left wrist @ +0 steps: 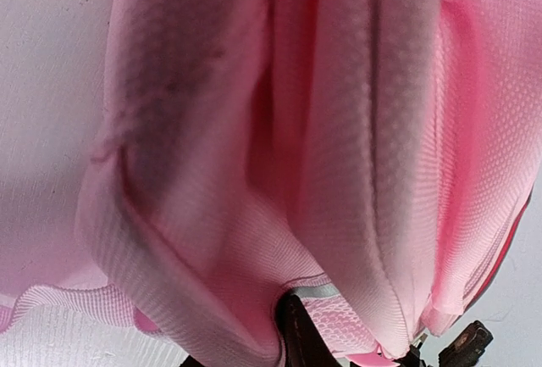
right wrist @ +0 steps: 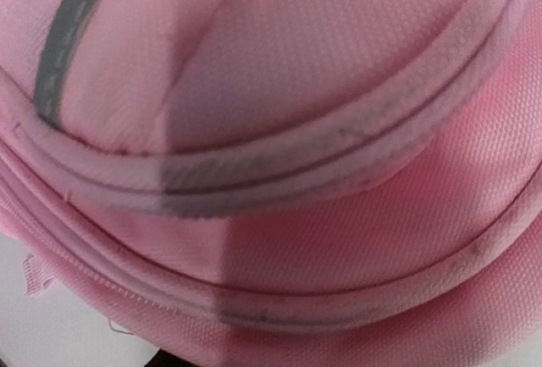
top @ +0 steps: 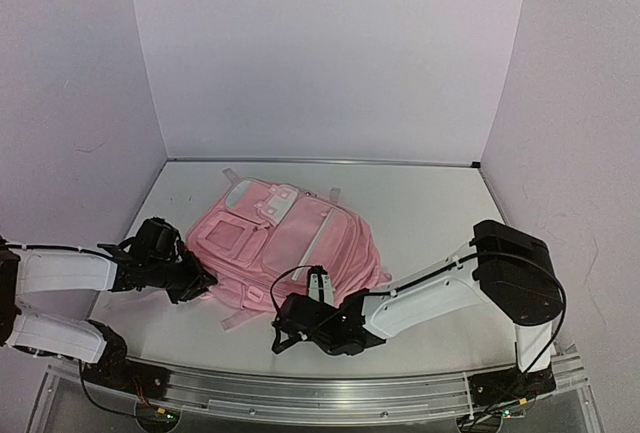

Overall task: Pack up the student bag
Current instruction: Zip the student bag at the center of the board.

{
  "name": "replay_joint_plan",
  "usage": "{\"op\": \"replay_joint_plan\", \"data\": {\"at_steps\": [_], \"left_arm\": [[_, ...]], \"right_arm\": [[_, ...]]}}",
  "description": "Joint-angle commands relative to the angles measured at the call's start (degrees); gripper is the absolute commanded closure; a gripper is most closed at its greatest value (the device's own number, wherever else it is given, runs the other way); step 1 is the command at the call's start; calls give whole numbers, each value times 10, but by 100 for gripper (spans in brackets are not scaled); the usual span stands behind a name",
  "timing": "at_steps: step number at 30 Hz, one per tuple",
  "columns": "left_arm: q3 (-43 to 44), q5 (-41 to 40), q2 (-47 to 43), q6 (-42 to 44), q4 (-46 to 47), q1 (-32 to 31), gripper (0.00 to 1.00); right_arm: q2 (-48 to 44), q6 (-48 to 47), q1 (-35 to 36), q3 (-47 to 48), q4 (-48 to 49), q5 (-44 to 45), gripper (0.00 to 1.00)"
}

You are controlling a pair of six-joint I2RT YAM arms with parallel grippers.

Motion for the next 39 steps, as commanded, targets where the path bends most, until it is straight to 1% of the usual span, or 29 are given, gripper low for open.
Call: {"op": "replay_joint_plan", "data": {"at_steps": [1, 4, 6, 8, 11, 12, 15, 17, 24, 30, 34, 37, 39], "left_arm": [[6, -5, 10, 2, 17, 2, 84], [8, -4, 10, 3, 16, 3, 87], [6, -5, 9, 3, 15, 2, 90], [7, -10, 7, 4, 10, 2, 93], [9, -19, 6, 5, 2, 3, 98], [14, -22, 6, 8, -2, 3, 99], [30, -30, 10, 26, -18, 13, 100], [39, -27, 11, 44, -24, 32, 100], [112, 11, 34, 145, -64, 149, 100], [187, 29, 116, 222, -67, 232, 100], [237, 18, 152, 263, -72, 262, 100], [280, -11, 159, 298, -94, 263, 100], [299, -24, 161, 317, -108, 262, 100]], "right_arm": [[19, -14, -7, 34, -9, 37, 63], [27, -27, -7, 48, -9, 47, 64], [30, -30, -9, 53, -9, 55, 69], [29, -27, -12, 49, -9, 58, 78], [15, -15, -16, 34, -9, 64, 96], [5, -13, -16, 25, -9, 69, 100], [-25, -12, -16, 4, -9, 76, 100], [-47, -15, -17, -12, -9, 72, 100], [-110, -43, -23, -66, -9, 19, 100], [-126, -93, -52, -83, 1, -52, 100], [-139, -140, -96, -108, 58, -123, 100], [-160, -183, -128, -139, 133, -186, 100], [-168, -212, -138, -149, 163, -214, 100]]}}
